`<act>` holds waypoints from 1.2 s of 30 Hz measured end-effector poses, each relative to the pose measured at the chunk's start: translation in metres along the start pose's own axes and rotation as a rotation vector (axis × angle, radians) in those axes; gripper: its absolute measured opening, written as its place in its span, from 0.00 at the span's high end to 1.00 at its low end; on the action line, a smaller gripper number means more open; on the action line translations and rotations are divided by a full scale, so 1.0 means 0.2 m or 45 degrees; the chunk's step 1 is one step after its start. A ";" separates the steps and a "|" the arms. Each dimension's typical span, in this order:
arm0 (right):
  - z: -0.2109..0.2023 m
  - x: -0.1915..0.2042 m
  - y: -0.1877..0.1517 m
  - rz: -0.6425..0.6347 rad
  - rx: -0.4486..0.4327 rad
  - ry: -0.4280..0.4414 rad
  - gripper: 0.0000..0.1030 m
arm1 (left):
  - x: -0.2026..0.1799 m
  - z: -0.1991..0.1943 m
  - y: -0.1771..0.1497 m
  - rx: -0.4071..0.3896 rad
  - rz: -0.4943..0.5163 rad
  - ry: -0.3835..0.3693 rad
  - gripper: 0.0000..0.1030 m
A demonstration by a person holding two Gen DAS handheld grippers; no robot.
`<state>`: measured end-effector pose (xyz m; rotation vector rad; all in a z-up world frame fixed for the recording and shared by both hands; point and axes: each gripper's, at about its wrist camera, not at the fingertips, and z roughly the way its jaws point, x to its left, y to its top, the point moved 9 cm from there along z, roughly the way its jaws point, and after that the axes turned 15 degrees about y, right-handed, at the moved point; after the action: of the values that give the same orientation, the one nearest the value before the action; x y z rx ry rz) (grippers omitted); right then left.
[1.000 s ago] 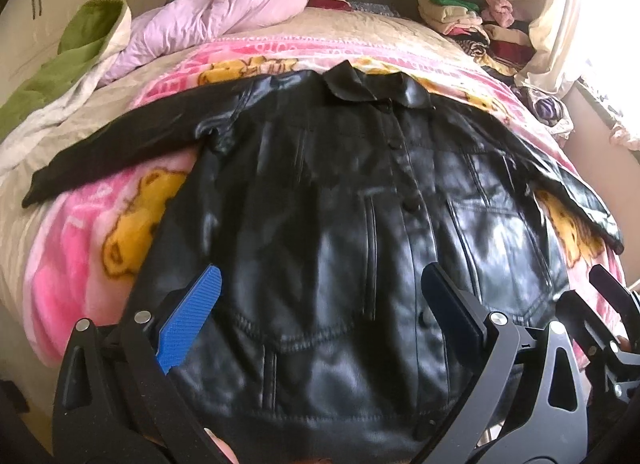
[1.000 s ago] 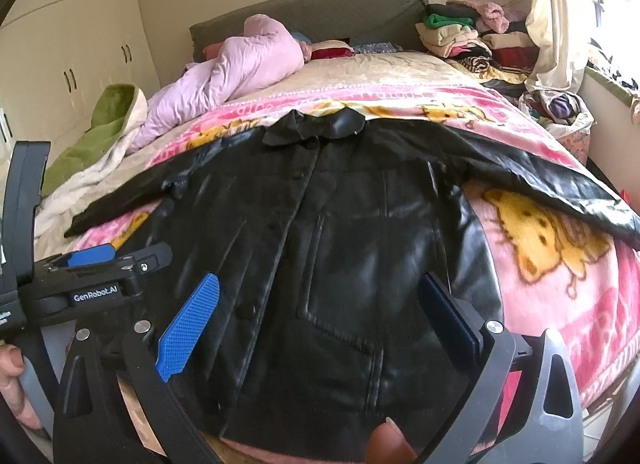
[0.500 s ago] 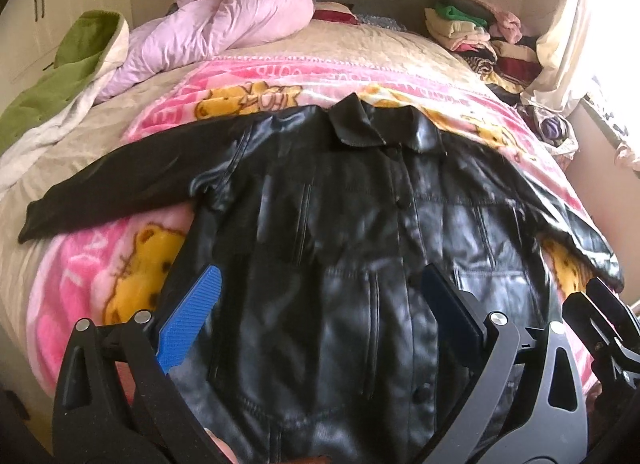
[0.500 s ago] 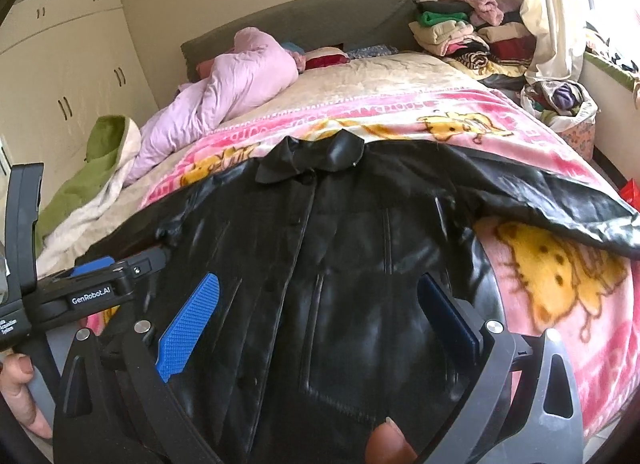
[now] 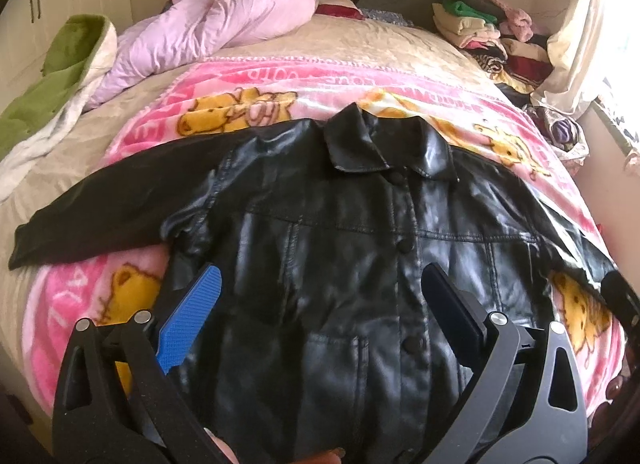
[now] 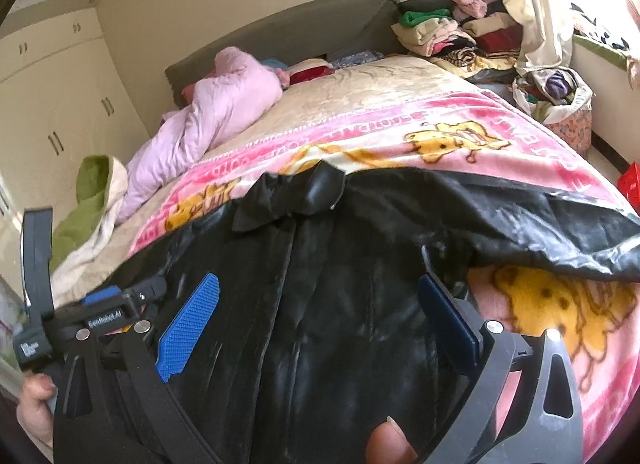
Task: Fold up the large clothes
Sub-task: 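Reach the right tool to the sleeve cuff nearest it and close on it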
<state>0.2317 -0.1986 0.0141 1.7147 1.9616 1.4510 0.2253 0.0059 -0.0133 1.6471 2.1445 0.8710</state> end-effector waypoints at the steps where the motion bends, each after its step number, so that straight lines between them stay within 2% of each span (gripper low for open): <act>1: 0.00 -0.03 0.01 0.008 -0.007 -0.011 0.04 | -0.01 0.01 0.01 -0.001 0.001 -0.001 0.09; 5: 0.00 -0.15 0.07 0.066 -0.041 -0.062 0.04 | -0.09 0.06 0.05 0.014 0.024 0.025 0.09; 11: 0.00 -0.36 0.09 0.169 -0.068 -0.143 0.04 | -0.26 0.11 0.12 0.034 0.071 -0.026 0.09; 14: -0.02 -0.46 0.09 0.218 -0.081 -0.182 0.04 | -0.33 0.13 0.18 0.022 0.097 -0.016 0.09; 22: -0.11 -0.72 0.11 0.341 -0.131 -0.301 0.04 | -0.49 0.18 0.30 0.034 0.089 -0.056 0.09; 25: -0.17 -0.82 0.09 0.408 -0.168 -0.348 0.04 | -0.56 0.20 0.31 0.048 0.091 -0.103 0.09; 32: -0.30 -1.10 0.00 0.615 -0.211 -0.462 0.04 | -0.62 0.30 0.32 0.066 0.070 -0.136 0.09; 36: -0.38 -1.26 -0.10 0.747 -0.243 -0.542 0.04 | -0.67 0.36 0.30 0.073 0.116 -0.155 0.09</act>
<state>0.2518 -0.4456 -0.0741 2.3743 1.1196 1.2129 0.3521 -0.0909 -0.0487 1.7894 2.0445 0.7203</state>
